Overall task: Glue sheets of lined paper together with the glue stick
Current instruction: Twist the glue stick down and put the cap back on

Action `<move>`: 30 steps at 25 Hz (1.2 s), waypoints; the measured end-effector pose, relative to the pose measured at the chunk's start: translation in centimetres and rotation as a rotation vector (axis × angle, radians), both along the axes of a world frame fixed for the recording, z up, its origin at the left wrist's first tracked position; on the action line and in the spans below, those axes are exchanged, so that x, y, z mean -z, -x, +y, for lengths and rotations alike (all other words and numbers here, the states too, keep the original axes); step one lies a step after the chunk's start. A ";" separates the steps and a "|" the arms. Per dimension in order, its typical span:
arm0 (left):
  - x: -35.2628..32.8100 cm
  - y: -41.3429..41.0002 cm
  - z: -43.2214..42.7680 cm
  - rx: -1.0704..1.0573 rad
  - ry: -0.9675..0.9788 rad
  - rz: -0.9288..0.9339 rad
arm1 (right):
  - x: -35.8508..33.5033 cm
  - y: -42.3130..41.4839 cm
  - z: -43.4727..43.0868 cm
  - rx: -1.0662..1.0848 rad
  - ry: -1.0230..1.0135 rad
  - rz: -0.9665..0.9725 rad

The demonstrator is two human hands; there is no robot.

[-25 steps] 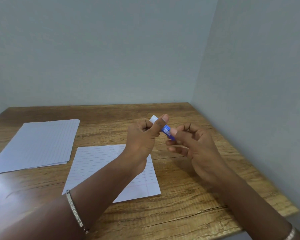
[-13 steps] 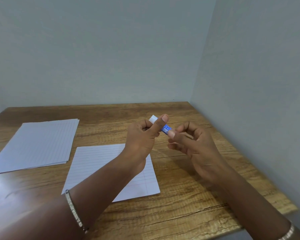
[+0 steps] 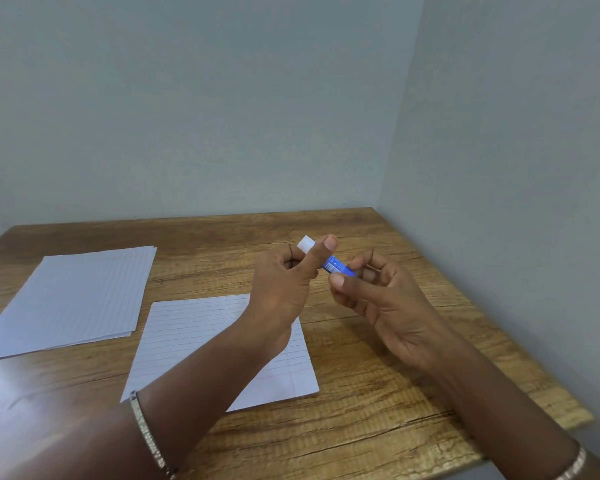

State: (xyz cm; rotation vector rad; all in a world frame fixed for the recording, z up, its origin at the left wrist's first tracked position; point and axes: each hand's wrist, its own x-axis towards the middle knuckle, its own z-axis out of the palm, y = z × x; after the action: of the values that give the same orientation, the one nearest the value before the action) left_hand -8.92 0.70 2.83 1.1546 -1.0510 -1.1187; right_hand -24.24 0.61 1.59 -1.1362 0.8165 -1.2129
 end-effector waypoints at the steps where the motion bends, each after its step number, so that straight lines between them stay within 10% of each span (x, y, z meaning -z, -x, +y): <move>1: 0.0 0.0 0.0 -0.001 0.010 -0.003 | -0.2 -0.1 0.1 -0.027 -0.049 0.013; 30: 0.4 -0.3 -0.5 0.003 -0.032 -0.001 | -0.1 -0.2 0.2 -0.015 -0.096 0.053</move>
State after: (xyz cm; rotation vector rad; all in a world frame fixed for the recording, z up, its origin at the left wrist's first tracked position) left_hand -8.63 0.23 2.39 1.1794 -1.0391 -1.1405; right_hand -24.04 0.81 1.65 -1.0981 0.8954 -1.1239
